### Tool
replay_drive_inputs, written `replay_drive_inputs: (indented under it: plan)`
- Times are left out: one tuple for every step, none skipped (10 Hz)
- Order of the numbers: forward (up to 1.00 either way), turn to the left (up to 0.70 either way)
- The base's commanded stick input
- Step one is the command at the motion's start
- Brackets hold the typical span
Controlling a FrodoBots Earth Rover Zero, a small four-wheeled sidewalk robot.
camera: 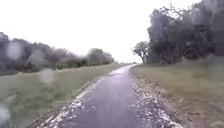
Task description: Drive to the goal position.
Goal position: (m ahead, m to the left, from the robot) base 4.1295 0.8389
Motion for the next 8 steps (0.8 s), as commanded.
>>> replay_drive_inputs:
  plan:
    - [0.70,0.00]
    - [0.70,0.00]
    - [0.70,0.00]
    - [0.70,0.00]
    - [0.70,0.00]
    - [0.70,0.00]
    - [0.70,0.00]
    - [0.70,0.00]
